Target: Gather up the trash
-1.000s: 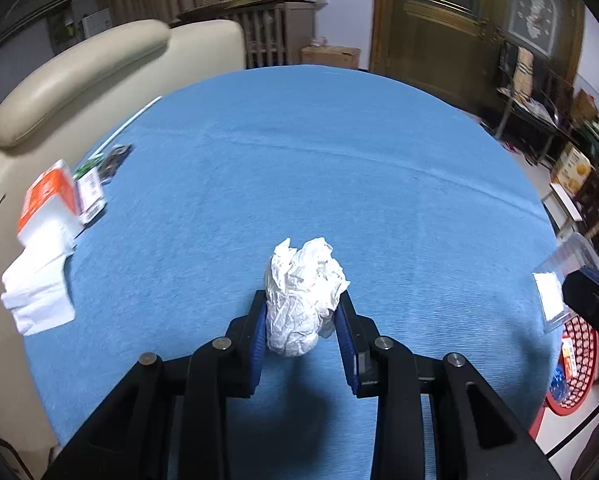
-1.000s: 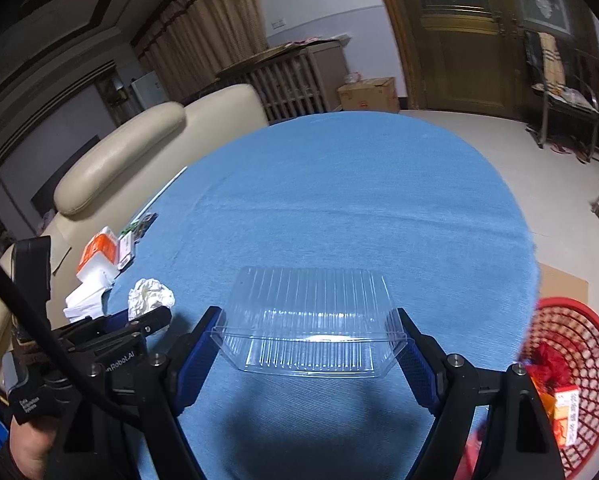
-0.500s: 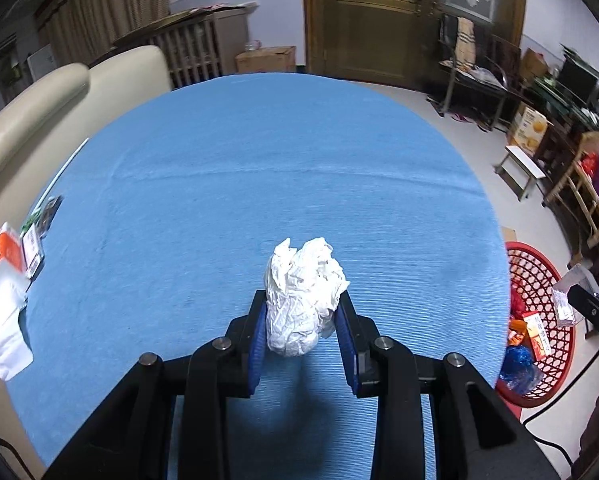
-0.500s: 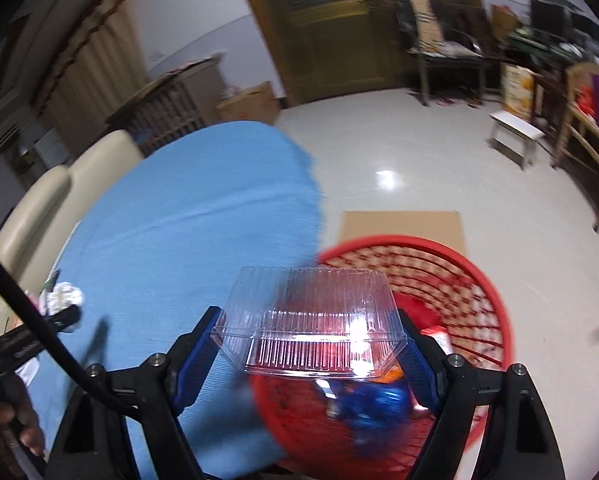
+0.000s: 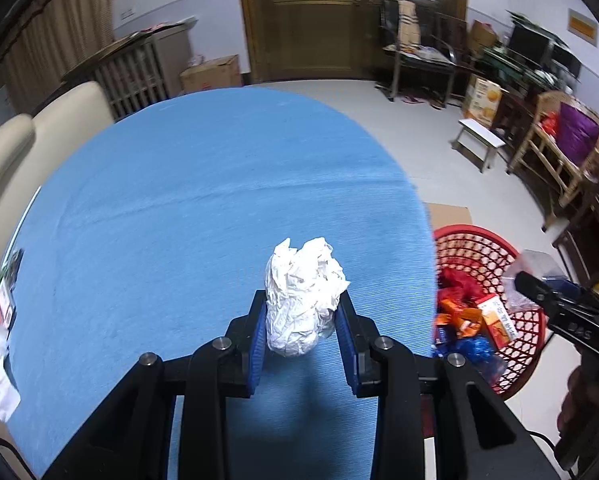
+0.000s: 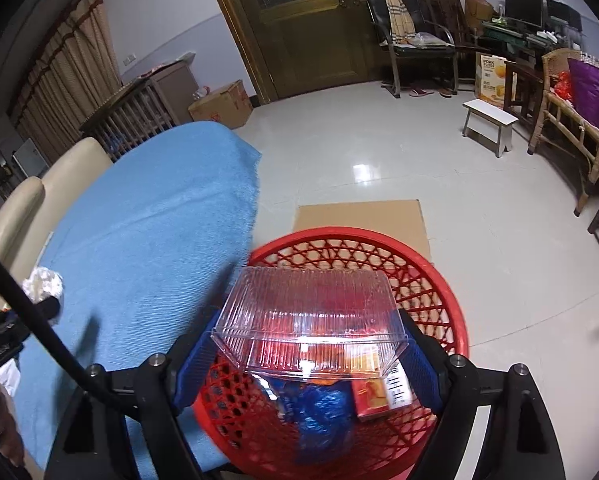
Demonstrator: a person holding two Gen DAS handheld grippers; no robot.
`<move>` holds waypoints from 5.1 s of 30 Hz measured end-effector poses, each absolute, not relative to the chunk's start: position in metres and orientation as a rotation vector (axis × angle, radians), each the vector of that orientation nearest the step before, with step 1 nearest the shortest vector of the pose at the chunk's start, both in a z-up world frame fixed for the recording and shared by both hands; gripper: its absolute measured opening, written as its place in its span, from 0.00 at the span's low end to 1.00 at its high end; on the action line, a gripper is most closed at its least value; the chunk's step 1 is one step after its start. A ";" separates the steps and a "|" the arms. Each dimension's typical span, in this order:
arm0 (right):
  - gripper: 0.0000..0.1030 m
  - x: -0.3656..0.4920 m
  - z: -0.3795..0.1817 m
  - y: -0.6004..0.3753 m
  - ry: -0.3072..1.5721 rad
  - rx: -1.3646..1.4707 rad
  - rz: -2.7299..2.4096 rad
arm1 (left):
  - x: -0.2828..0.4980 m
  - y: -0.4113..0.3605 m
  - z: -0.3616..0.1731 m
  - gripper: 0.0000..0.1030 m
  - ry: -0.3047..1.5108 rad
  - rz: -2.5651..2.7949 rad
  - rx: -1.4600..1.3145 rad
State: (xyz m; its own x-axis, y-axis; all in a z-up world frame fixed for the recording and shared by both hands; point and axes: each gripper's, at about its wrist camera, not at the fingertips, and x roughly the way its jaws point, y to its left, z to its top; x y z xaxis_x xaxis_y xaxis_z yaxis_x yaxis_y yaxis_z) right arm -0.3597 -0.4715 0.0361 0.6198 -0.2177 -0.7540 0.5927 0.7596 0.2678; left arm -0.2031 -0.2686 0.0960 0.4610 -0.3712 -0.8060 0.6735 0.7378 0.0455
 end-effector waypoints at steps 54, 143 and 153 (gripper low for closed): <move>0.98 -0.457 0.113 -0.515 0.511 0.623 -0.683 | -0.263 -0.388 0.068 0.71 1.013 -0.938 0.506; 0.98 -0.413 0.092 -0.360 0.675 0.408 -0.561 | -0.244 -0.210 0.113 0.77 0.821 -0.673 0.255; 0.98 -0.409 0.096 -0.357 0.667 0.395 -0.559 | -0.248 -0.210 0.112 0.78 0.817 -0.673 0.254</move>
